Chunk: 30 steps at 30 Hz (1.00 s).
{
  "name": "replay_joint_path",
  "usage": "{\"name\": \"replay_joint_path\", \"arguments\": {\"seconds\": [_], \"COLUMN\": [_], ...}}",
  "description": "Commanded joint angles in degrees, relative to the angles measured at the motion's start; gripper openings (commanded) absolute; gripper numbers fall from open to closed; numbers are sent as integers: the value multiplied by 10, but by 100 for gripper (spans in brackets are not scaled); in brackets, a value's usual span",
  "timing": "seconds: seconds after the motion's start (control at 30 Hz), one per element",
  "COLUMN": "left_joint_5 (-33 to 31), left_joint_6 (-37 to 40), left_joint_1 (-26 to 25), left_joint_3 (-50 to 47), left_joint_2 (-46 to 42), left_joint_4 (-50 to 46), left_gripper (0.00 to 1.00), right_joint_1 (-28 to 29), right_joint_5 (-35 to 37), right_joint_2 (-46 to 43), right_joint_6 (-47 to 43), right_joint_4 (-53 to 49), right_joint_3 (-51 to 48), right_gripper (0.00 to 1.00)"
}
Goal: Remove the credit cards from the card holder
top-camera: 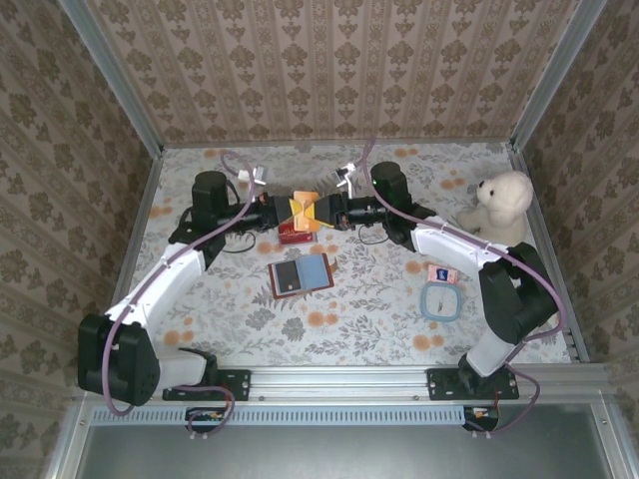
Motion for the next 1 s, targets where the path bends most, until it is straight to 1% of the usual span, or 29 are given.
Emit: {"name": "replay_joint_path", "arguments": {"seconds": [0.0, 0.07, 0.17, 0.27, 0.33, 0.37, 0.43, 0.53, 0.6, 0.7, 0.8, 0.87, 0.97], "left_joint_5": [-15, -58, -132, -184, -192, -208, -234, -249, -262, -289, -330, -362, -372], "left_joint_6": [111, 182, 277, 351, 415, 440, 471, 519, 576, 666, 773, 801, 847], "left_joint_1": [0, 0, 0, 1, 1, 1, 3, 0, -4, -12, -34, -46, -57], "left_joint_3": [35, 50, 78, 107, 136, 147, 163, 165, 176, 203, 246, 281, 333], "left_joint_2": [-1, 0, 15, 47, 72, 85, 103, 119, 138, 168, 211, 244, 293], "left_joint_4": [-66, -127, -208, -241, -265, -273, -279, -244, -247, -278, -334, -352, -385], "left_gripper": [0, 0, 0, 0, 0, 0, 0, 0, 0, 0, 0, 0, 0], "right_joint_1": [-12, -26, -45, -64, -76, -82, -92, -100, -102, -107, -112, -112, -115], "right_joint_5": [16, 26, 69, 113, 138, 150, 170, 185, 208, 216, 229, 240, 242], "right_joint_2": [-1, -14, -34, -47, -53, -55, -58, -56, -54, -55, -53, -47, -37], "right_joint_6": [-39, -59, -104, -148, -170, -181, -197, -228, -235, -231, -230, -230, -227], "right_joint_4": [-73, -101, -162, -208, -233, -242, -256, -278, -289, -270, -273, -275, -271], "right_joint_3": [13, 8, -1, -18, -31, -39, -56, -70, -78, -95, -104, -107, -109], "right_gripper": [45, 60, 76, 86, 91, 94, 100, 100, 100, 100, 100, 100, 100]}}
